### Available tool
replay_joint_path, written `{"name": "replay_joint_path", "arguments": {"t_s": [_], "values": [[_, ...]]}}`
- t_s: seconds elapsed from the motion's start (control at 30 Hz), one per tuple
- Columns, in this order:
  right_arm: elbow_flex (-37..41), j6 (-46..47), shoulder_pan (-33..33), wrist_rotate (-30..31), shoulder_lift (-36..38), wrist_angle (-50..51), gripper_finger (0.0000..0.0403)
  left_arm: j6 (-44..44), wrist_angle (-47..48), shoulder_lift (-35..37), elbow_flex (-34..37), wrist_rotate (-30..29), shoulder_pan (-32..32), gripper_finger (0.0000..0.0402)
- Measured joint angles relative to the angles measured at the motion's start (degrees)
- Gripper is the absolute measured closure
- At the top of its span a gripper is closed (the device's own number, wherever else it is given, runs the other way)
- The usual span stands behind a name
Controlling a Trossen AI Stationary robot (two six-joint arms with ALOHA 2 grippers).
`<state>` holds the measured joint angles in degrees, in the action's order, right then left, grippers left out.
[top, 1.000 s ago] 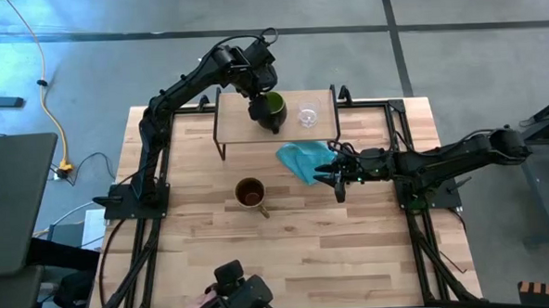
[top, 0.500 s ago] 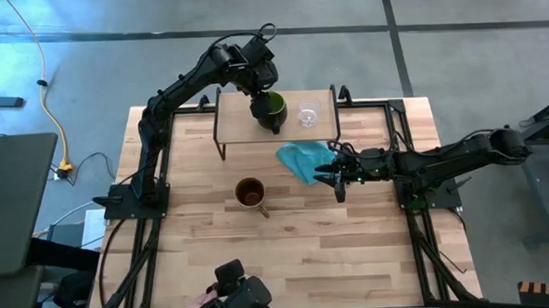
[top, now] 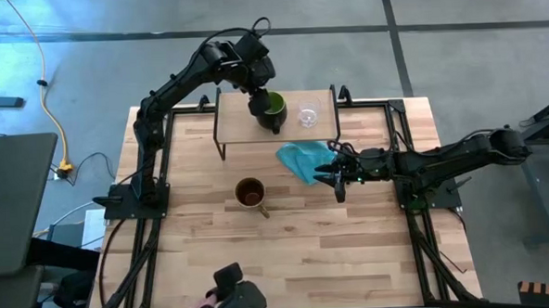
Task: Stack small to large cups/mugs on shelf
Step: Put the green and blue mug on the shelf
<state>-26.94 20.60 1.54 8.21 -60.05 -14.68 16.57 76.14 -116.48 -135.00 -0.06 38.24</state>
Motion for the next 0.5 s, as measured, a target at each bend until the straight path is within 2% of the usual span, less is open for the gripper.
{"name": "replay_joint_path", "arguments": {"t_s": [0.13, 0.5], "values": [[0.00, 0.08, 0.00, 0.02, 0.00, -0.15, 0.0275, -2.19, -0.94, 0.01, 0.00, 2.99, -0.14, 0.0202], [0.00, 0.86, 0.00, 0.01, 0.00, -0.17, 0.0275, -4.42, -1.19, 0.01, 0.00, 4.81, -0.94, 0.0202]]}}
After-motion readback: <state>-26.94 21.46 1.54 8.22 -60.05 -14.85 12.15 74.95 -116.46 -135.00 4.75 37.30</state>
